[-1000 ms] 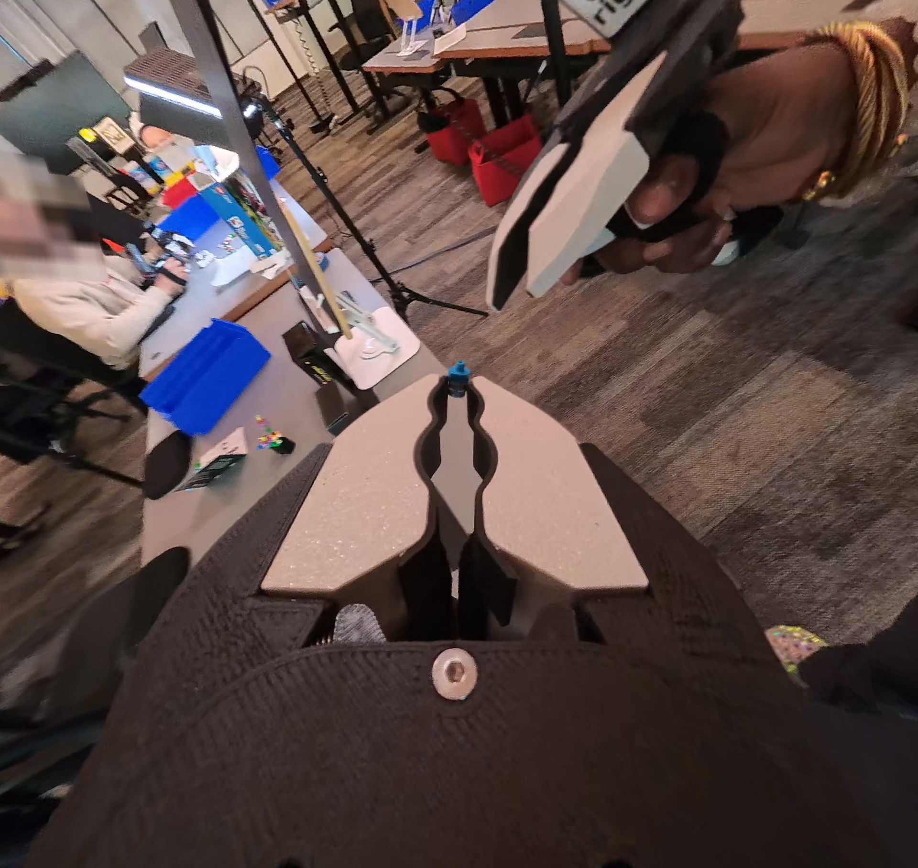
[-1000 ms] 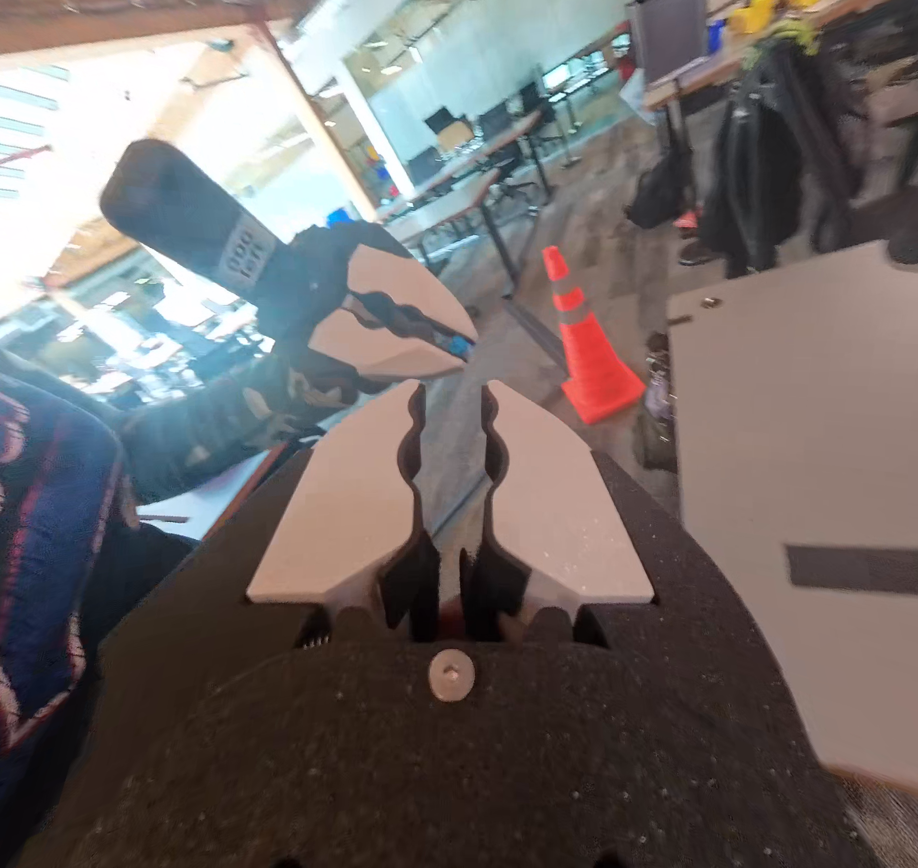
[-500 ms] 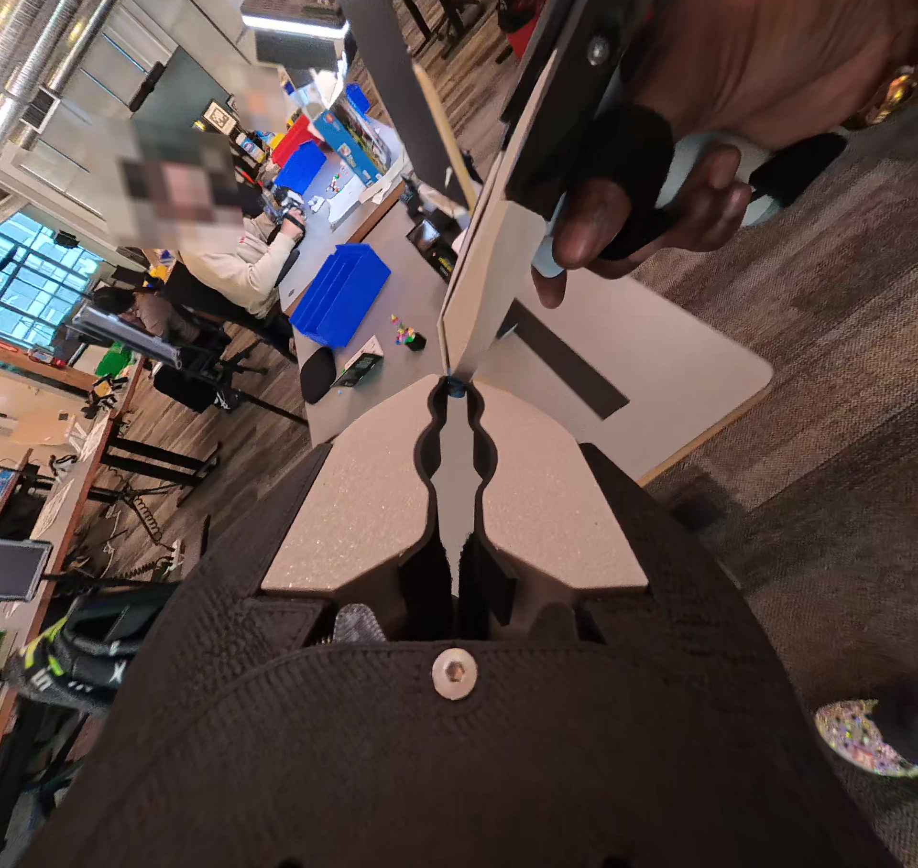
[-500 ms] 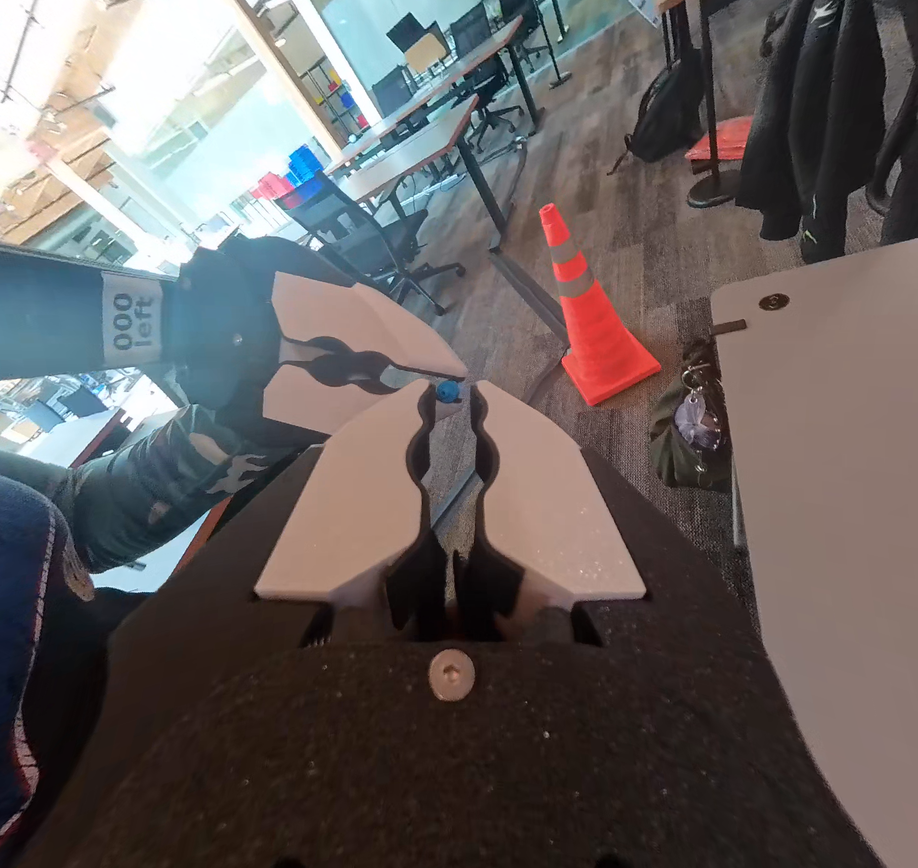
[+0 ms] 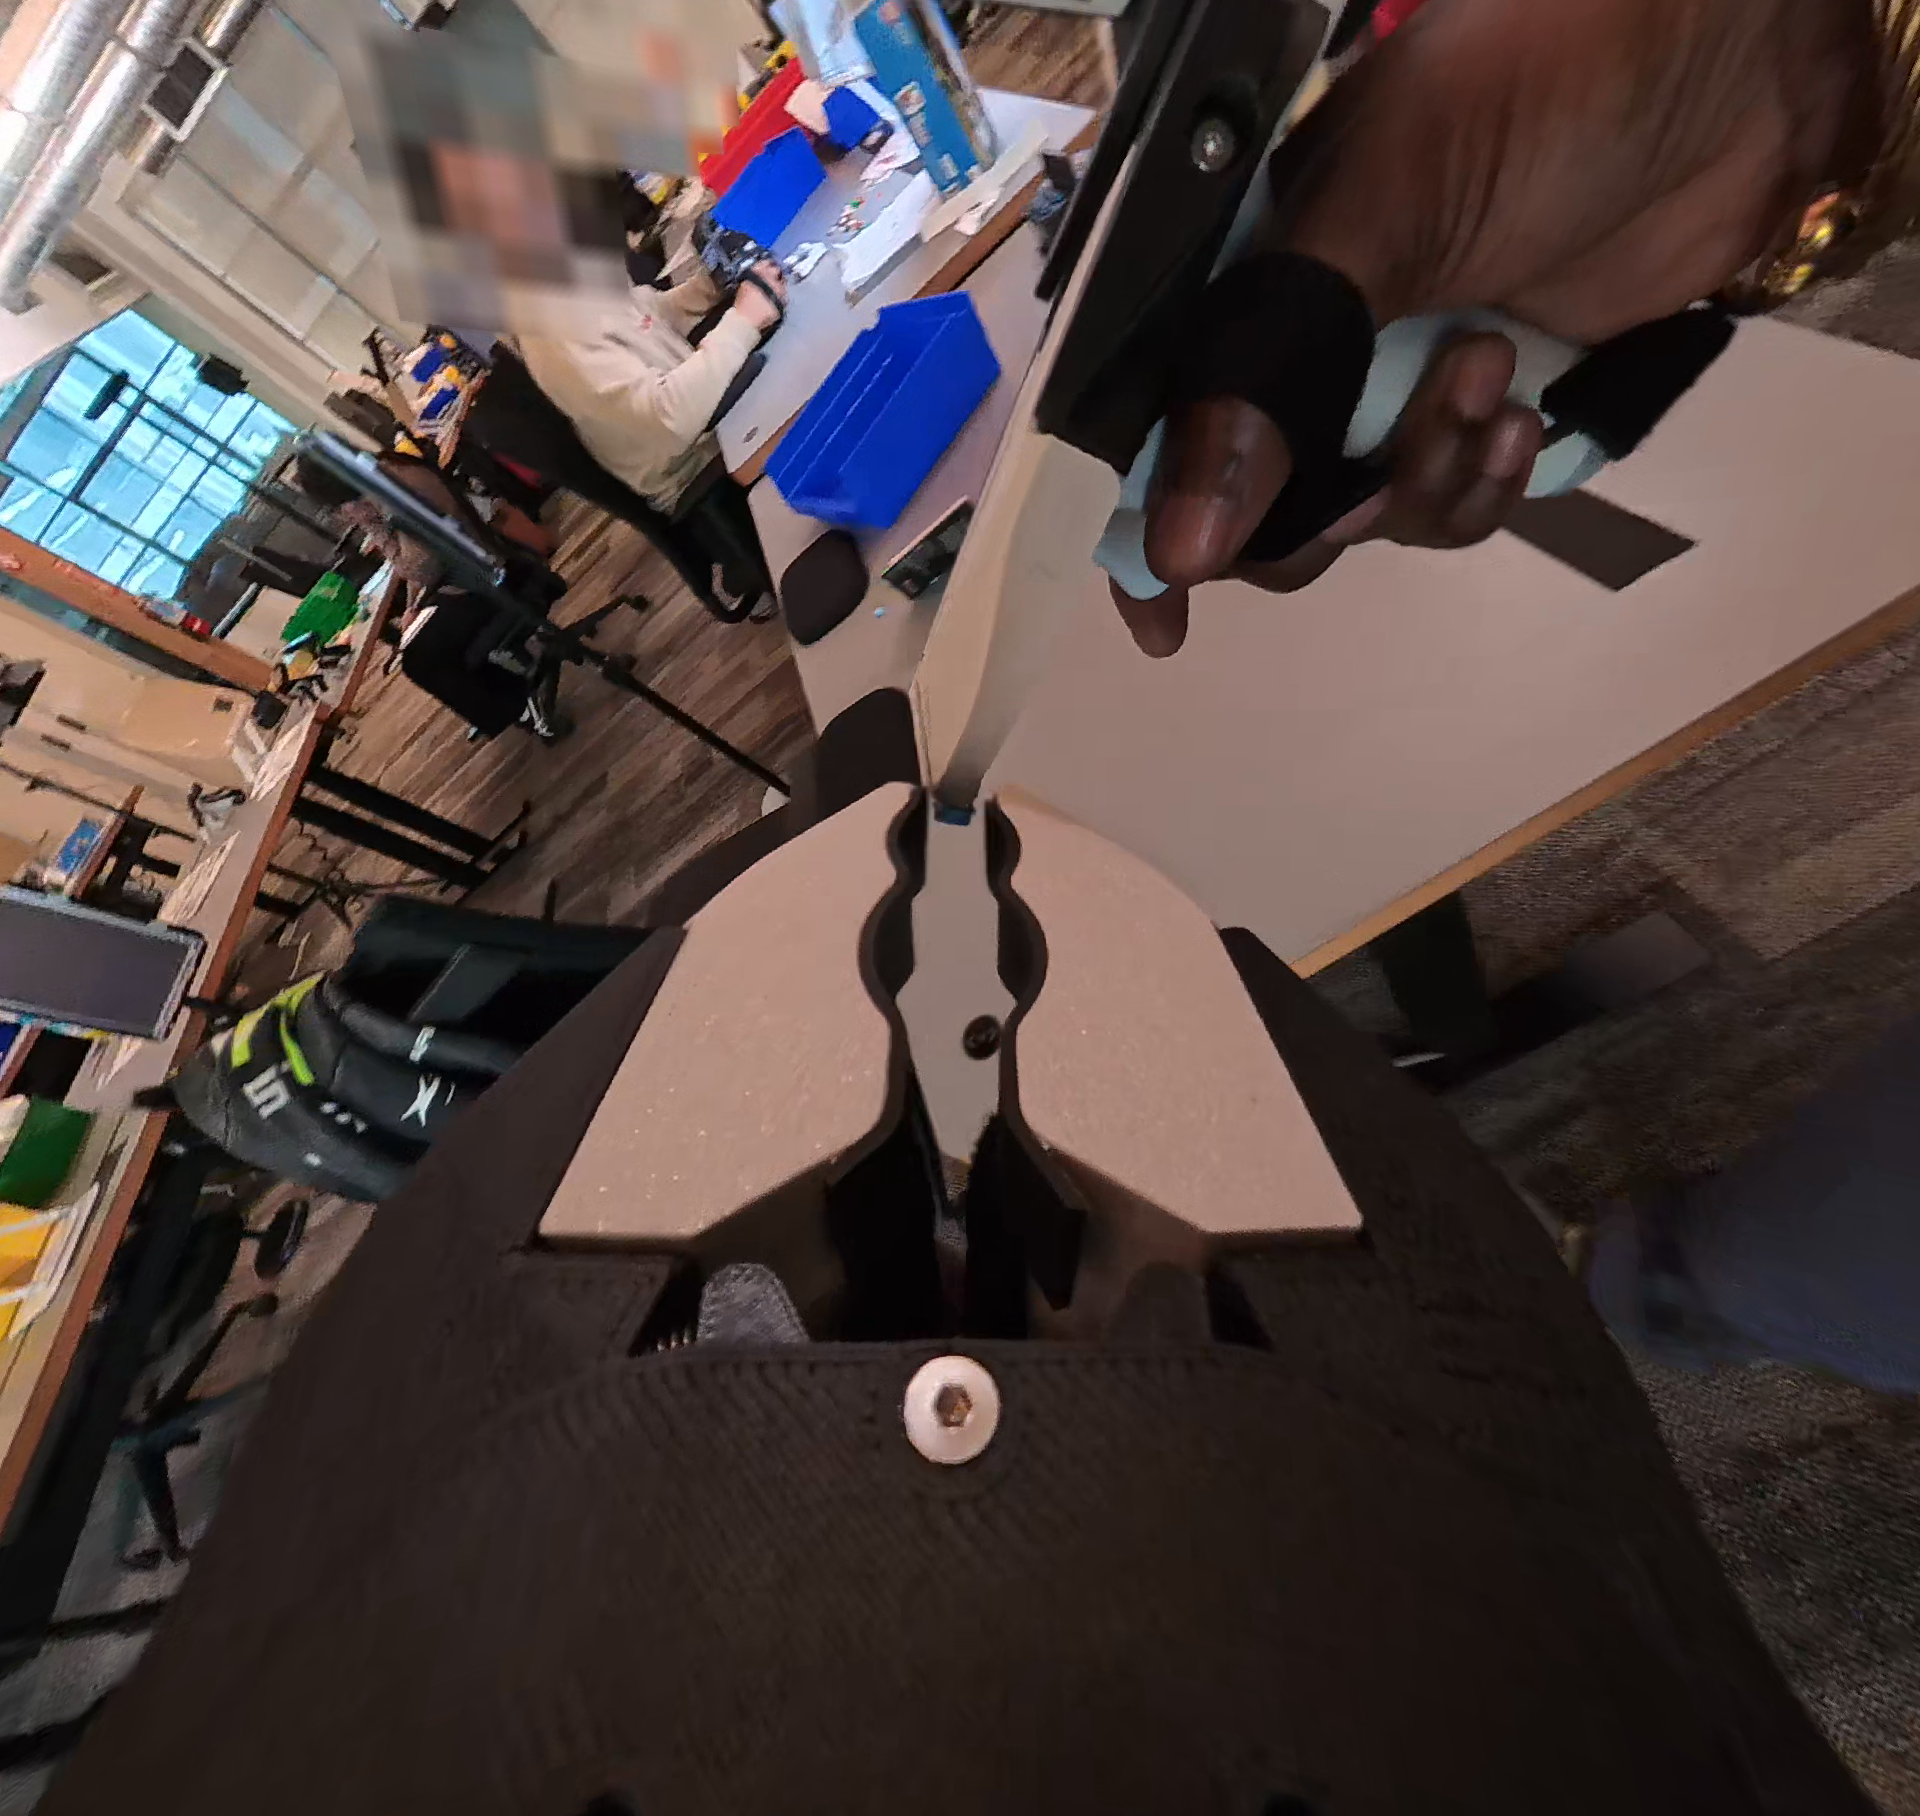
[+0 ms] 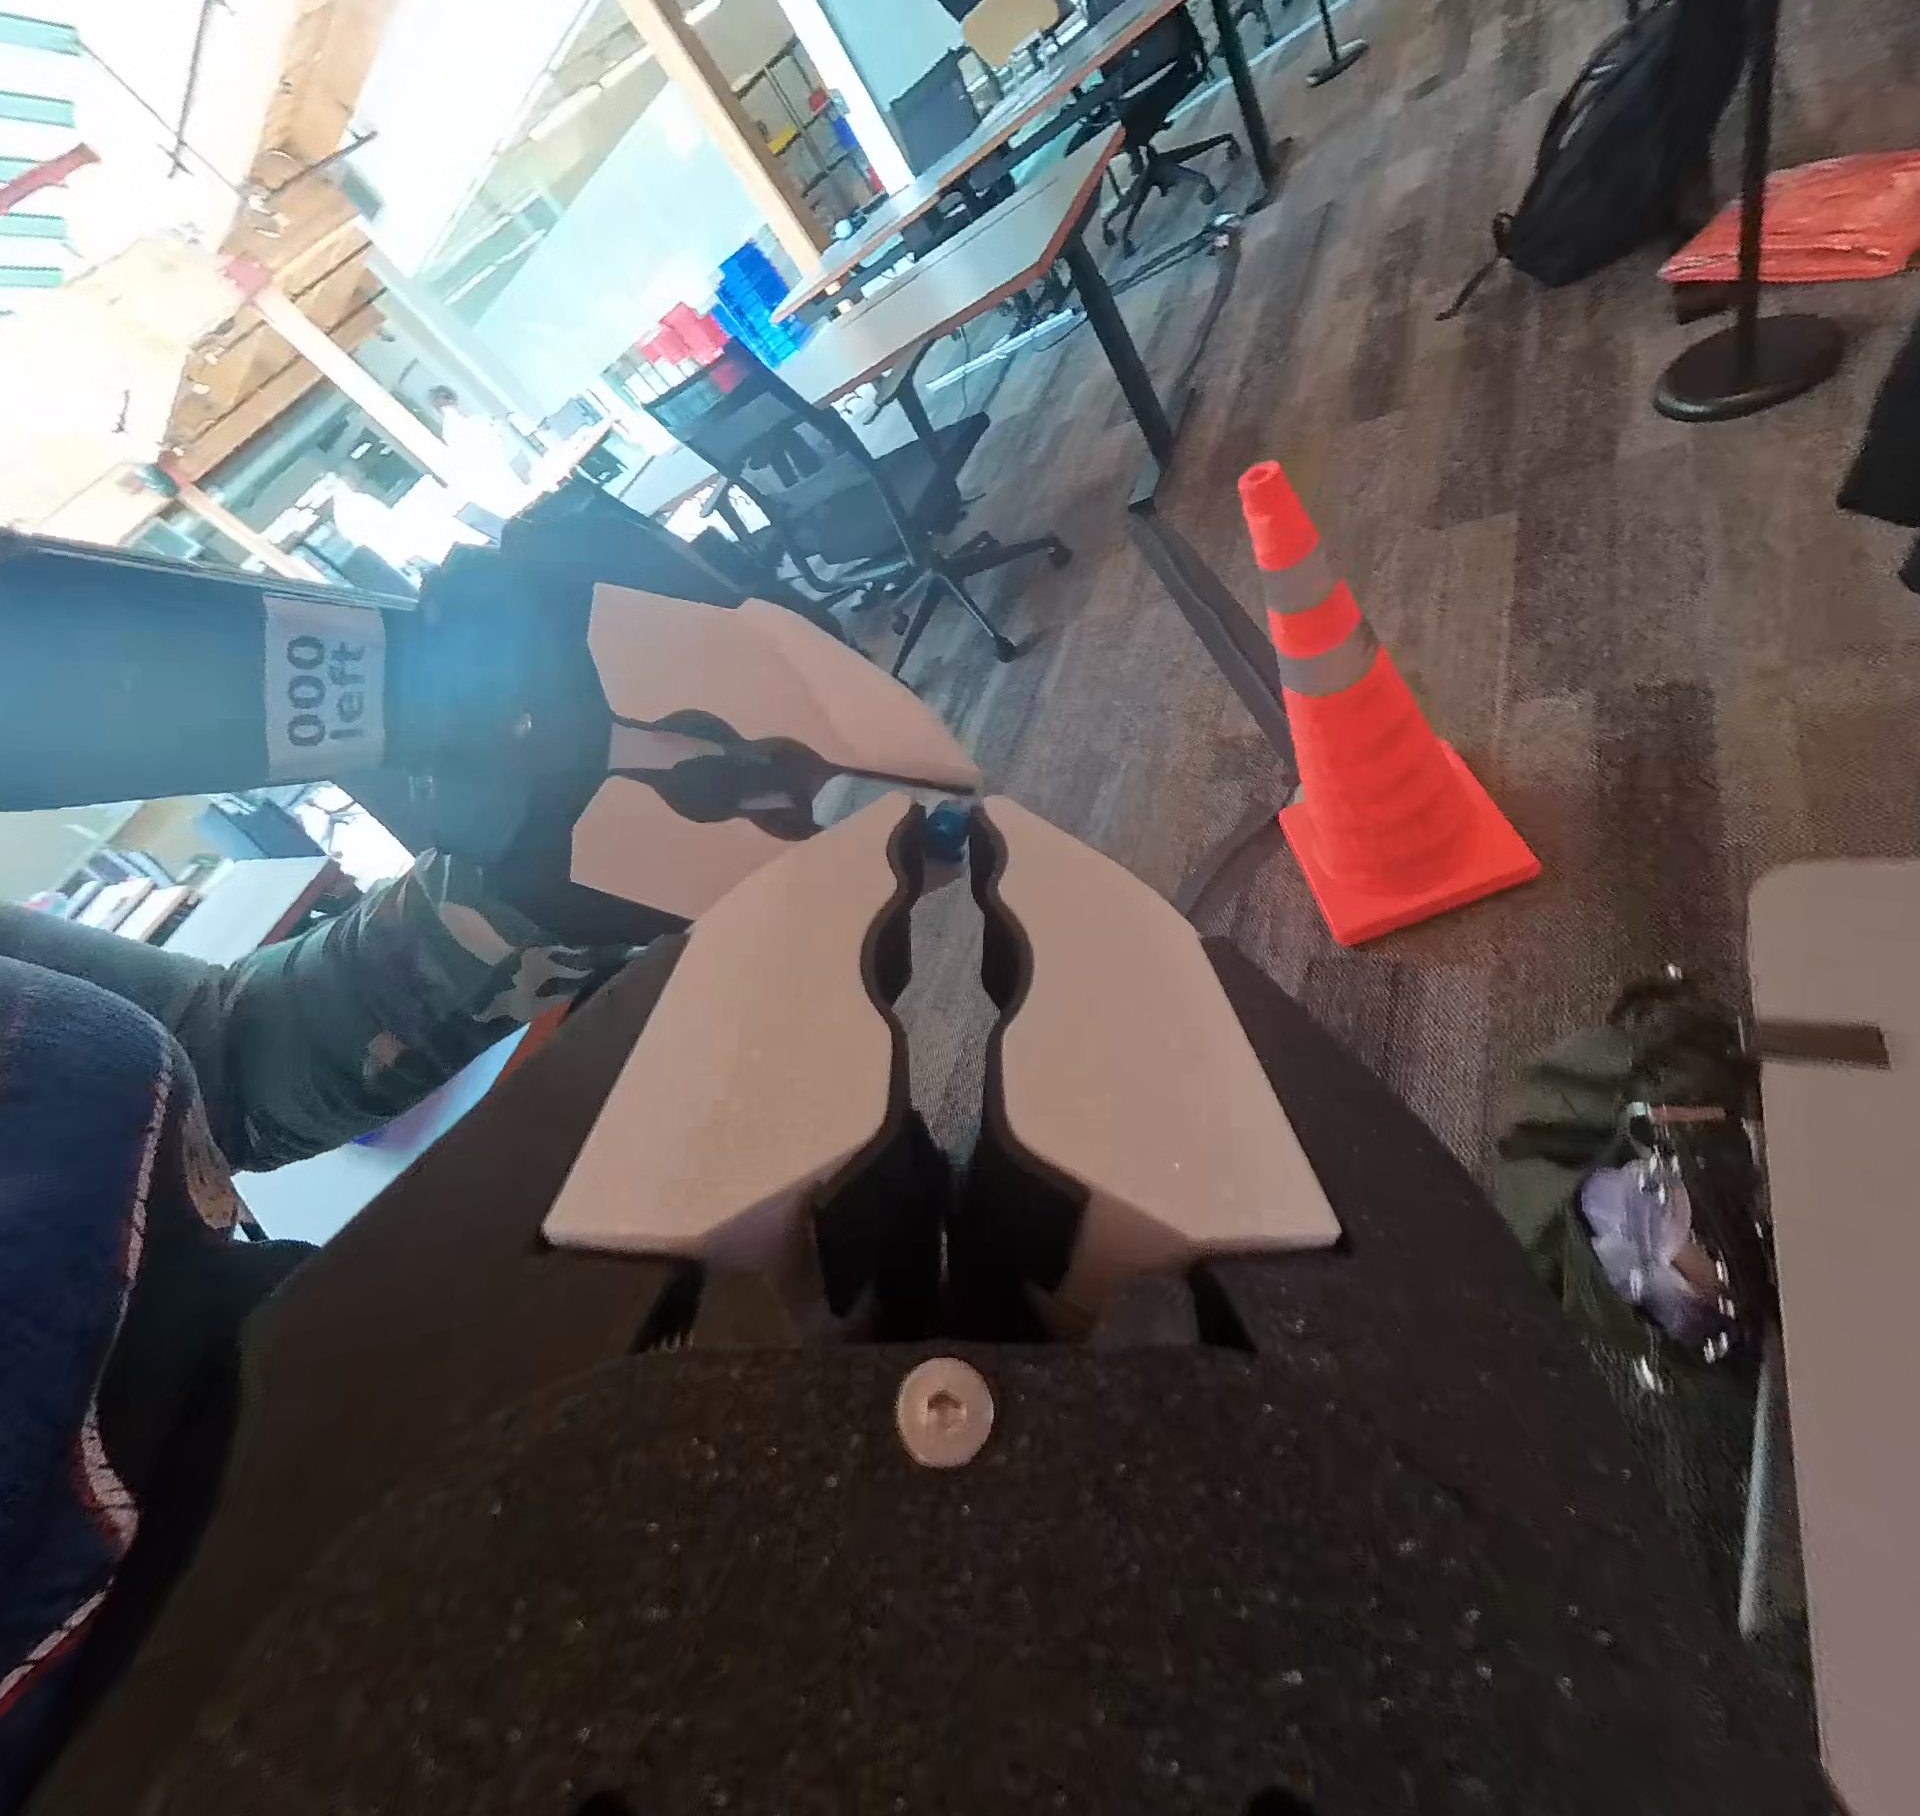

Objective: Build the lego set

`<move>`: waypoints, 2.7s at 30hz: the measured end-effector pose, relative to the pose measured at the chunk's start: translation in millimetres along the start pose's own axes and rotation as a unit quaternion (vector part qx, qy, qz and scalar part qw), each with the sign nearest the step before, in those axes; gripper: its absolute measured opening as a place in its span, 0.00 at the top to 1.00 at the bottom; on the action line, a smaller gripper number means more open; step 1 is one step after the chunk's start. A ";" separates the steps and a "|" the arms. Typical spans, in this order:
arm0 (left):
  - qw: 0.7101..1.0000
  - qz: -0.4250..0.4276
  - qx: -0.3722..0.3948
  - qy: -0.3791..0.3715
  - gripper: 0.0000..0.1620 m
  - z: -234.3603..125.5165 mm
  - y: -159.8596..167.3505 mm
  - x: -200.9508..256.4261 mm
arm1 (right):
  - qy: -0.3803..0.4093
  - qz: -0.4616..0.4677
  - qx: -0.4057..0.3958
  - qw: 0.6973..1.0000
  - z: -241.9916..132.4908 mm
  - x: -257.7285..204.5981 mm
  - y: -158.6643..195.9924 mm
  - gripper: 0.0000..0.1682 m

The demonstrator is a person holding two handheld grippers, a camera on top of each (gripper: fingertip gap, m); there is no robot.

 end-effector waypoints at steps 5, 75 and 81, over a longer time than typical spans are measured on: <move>0.995 -0.080 -0.033 -0.039 0.82 7.8 66.3 -87.4 | -0.020 0.000 0.040 0.999 50.9 68.2 -54.9 0.95; 0.832 -0.002 0.149 0.534 0.10 881.5 387.0 -955.3 | 0.805 0.162 0.241 0.517 181.4 806.2 -599.2 0.95; 0.832 0.038 0.107 0.544 0.11 971.8 357.2 -955.8 | 0.811 0.113 0.288 0.497 84.4 859.3 -634.9 0.95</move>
Point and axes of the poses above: each gripper's, where its closed fingertips meet, z out along the fingers, y out of its underside, x = y × z across the jaws, the point moved 3 cm from there along -z, back along the fingers, and after that the axes turned 3 degrees about -y, right-handed, at the moved point
